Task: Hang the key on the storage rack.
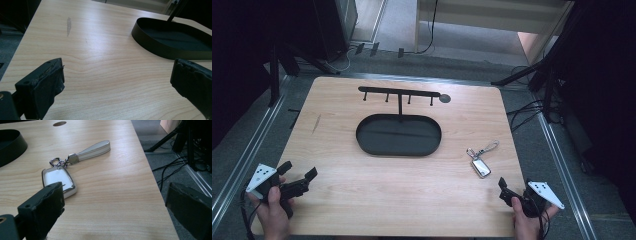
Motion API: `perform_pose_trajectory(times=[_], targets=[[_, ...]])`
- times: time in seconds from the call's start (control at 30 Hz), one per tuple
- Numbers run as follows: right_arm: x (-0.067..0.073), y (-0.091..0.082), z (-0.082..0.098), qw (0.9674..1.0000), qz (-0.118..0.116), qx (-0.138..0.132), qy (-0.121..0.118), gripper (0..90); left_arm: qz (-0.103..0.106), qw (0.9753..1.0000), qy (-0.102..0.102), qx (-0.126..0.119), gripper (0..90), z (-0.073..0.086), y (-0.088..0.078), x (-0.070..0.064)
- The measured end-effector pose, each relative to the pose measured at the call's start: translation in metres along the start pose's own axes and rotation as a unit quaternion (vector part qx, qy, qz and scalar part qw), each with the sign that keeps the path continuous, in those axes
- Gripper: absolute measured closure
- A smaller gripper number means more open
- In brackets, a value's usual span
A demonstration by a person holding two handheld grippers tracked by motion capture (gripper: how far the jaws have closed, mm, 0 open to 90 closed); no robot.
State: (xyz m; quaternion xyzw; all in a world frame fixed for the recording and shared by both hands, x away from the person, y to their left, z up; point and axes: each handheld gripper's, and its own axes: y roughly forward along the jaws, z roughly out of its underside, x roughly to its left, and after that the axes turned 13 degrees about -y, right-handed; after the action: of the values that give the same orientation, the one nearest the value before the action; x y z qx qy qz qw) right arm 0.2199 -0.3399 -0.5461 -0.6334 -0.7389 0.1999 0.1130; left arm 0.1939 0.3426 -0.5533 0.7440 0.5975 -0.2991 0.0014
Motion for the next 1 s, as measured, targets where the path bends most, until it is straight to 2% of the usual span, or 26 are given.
perform_pose_trajectory(times=[0.63,0.8,0.87,1.0], targets=[[0.0011,0.0001,-0.0004,1.0,0.007,0.004,0.0,2.1,0.001,1.0,-0.001,0.0,0.0,-0.0001,0.0001,0.0003],[-0.0009,0.003,-0.0019,0.9997,0.008,0.022,-0.004,3.6,0.001,1.0,-0.001,0.0,0.0,-0.0002,-0.0001,0.0003],[-0.0054,0.0036,-0.0052,0.9996,0.004,0.026,0.01,3.9,0.002,1.0,-0.001,0.0,0.0,-0.0001,0.0,0.0003],[-0.006,0.0057,-0.0096,0.9994,0.003,0.03,0.014,3.9,0.002,1.0,-0.001,0.0,0.0,-0.0002,-0.0001,0.0004]])
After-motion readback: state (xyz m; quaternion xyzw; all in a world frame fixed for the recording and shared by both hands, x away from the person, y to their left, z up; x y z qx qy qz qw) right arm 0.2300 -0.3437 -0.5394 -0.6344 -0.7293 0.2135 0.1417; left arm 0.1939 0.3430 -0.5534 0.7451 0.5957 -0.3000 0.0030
